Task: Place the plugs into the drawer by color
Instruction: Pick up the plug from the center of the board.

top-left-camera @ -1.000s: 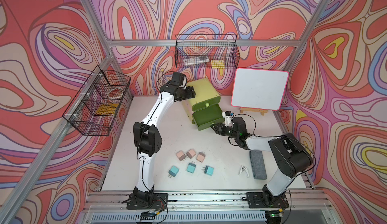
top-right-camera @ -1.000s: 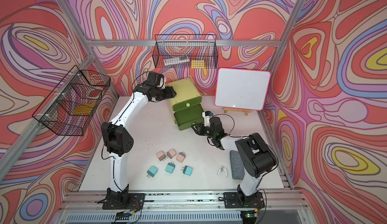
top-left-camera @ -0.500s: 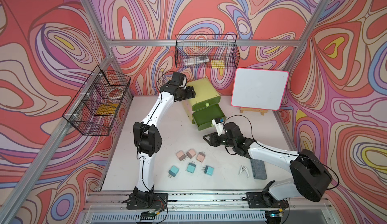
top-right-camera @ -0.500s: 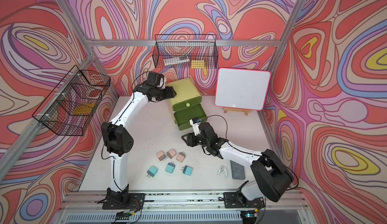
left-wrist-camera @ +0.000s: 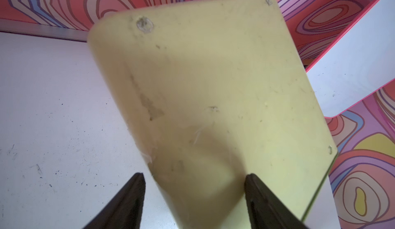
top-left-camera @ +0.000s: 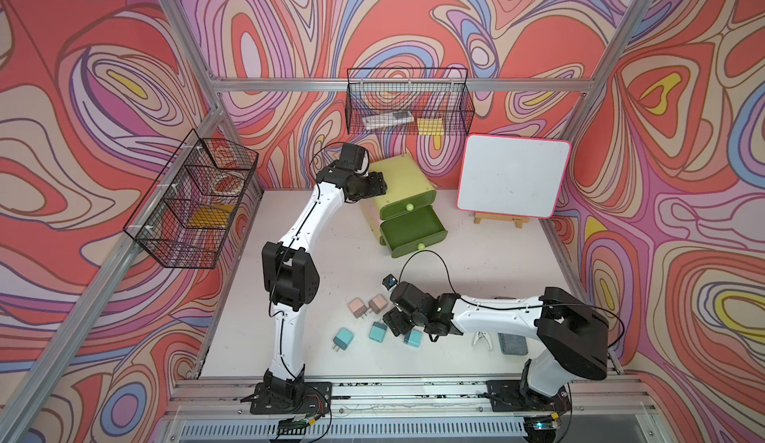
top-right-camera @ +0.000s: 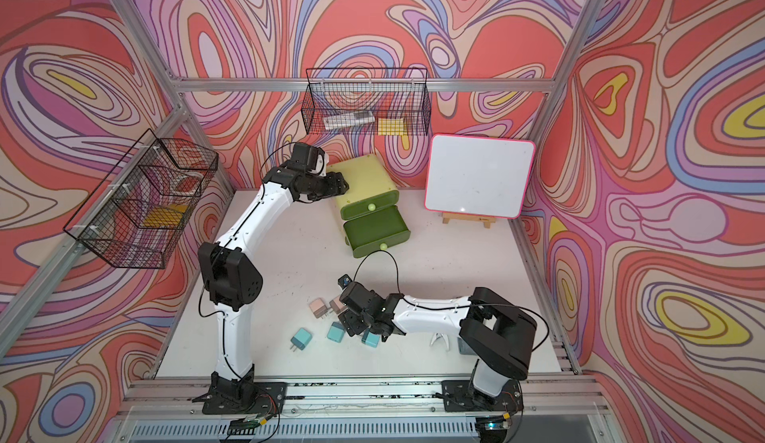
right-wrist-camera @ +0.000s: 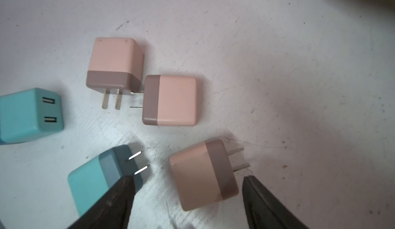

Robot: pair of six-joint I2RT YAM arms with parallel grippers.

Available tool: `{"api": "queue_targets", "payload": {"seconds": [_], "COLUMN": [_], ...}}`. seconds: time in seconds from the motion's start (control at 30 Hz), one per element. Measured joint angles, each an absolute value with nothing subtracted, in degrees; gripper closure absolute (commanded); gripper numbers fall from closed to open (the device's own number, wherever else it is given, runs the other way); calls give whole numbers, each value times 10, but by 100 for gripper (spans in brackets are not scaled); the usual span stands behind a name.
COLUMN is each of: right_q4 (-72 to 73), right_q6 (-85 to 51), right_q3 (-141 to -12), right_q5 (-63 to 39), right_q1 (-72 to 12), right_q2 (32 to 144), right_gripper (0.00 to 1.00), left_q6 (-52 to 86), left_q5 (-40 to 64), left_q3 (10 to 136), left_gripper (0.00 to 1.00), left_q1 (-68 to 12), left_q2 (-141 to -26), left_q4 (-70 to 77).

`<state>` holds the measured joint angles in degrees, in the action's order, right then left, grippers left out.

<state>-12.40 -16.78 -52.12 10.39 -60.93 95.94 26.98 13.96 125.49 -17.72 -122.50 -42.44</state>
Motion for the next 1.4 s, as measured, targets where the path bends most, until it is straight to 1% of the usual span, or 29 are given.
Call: {"api": "queue_targets", "payload": {"seconds": [0.33, 0.6, 0.77, 0.87, 0.93, 1.07, 1.23, 1.4], "right_q4": [-143, -152, -182, -241, -280, -329, -426, -507], "right_q6": [-169, -170, -190, -264, -341, -452, -584, -679], "right_q3": [-525, -525, -526, -559, -603, -684, -771, -783], "right_q5": [161, 187, 192, 197, 200, 212, 241, 251], "right_q1": [-609, -609, -609, -609, -609, -609, -609, -609], "right_q2": [988, 986, 967, 949, 941, 941, 998, 1053], "right_gripper": [17, 19, 22, 21, 21, 21, 20, 17], "left_q6": [270, 270, 270, 270, 269, 268, 268, 268], "left_q5": [140, 139, 139, 139, 136, 133, 133, 133], "left_q3": [1252, 1252, 1252, 1251, 1248, 1238, 1233, 1233], "left_gripper": [27, 27, 27, 27, 27, 27, 27, 27], "left_q1": [-179, -181, -181, -181, -182, -184, -184, -184], "left_q2": [-1223, -1223, -1223, -1223, -1221, -1213, -1210, -1210], "left_q4": [-425, -425, -424, -425, -424, -424, -425, -425]}}
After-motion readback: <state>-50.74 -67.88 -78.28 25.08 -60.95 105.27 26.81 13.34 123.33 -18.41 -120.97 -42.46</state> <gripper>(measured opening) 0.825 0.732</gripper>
